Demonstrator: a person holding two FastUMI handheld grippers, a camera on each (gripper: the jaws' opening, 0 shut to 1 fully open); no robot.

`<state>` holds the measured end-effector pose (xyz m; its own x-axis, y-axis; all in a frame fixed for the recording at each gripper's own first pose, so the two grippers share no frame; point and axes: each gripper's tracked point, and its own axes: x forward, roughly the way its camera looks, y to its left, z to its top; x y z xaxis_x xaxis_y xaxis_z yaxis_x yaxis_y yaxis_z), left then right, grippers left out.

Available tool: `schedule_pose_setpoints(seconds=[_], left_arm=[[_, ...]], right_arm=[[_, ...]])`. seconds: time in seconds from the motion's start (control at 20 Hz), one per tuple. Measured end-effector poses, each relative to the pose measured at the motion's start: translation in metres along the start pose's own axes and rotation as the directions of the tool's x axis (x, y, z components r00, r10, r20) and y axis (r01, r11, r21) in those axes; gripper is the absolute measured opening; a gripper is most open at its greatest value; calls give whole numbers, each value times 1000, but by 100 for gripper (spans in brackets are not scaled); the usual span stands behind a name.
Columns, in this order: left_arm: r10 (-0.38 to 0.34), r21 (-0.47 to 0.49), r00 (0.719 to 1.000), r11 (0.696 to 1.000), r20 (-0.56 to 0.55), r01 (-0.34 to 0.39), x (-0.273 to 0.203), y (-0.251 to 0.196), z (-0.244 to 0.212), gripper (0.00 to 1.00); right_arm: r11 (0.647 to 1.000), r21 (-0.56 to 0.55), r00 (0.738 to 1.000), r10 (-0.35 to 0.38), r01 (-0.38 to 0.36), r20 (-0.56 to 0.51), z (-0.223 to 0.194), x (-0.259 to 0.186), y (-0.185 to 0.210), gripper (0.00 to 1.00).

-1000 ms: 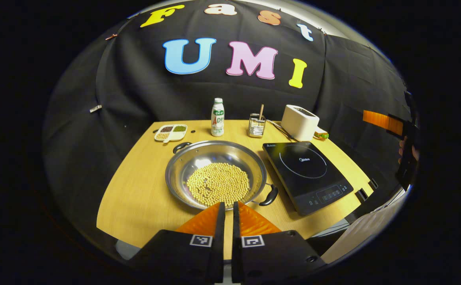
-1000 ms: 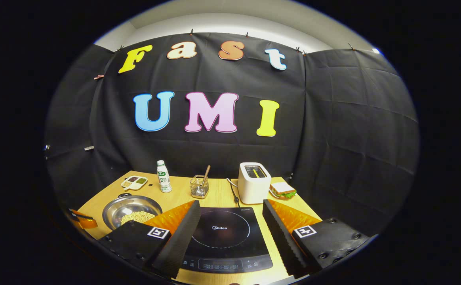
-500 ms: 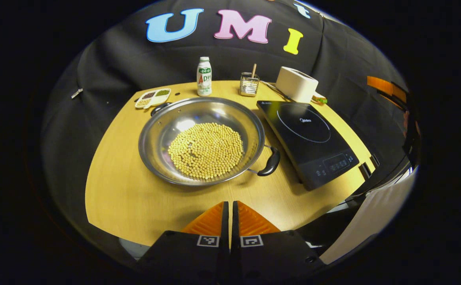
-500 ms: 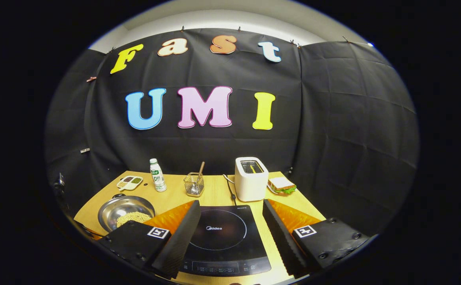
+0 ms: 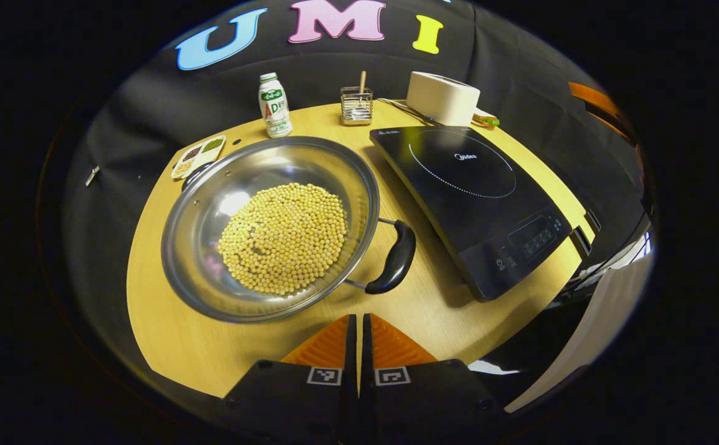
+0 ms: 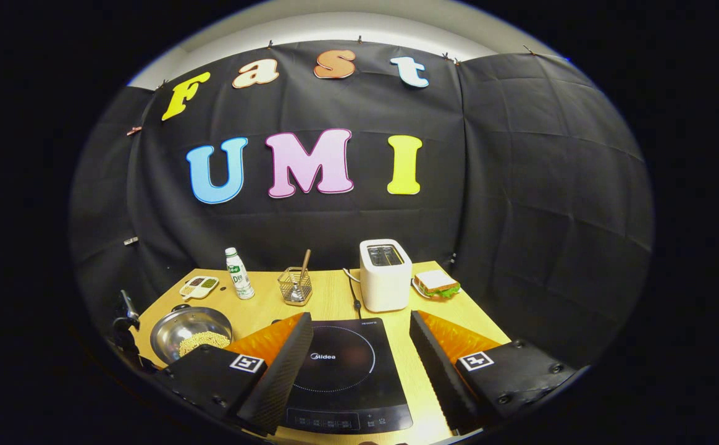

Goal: First push the handle of the pot to place it horizontally, then grasp the pot with both hands and set it on the induction cooktop.

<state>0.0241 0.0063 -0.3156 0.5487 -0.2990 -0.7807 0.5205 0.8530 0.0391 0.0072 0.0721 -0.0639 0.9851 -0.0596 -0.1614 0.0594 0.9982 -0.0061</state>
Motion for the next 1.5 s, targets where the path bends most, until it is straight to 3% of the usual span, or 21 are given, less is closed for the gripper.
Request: schedule_pose_setpoints(seconds=[0.4,1.5], left_arm=[[6,36,999,999,-37,-4,21,-13,22,5],[-28,-40,1000,999,-2,28,79,-44,112,5]], right_arm=[[999,21,999,-27,28,-24,-5,6,-31,98],[992,48,993,-118,119,-26,0,17,-89,98]])
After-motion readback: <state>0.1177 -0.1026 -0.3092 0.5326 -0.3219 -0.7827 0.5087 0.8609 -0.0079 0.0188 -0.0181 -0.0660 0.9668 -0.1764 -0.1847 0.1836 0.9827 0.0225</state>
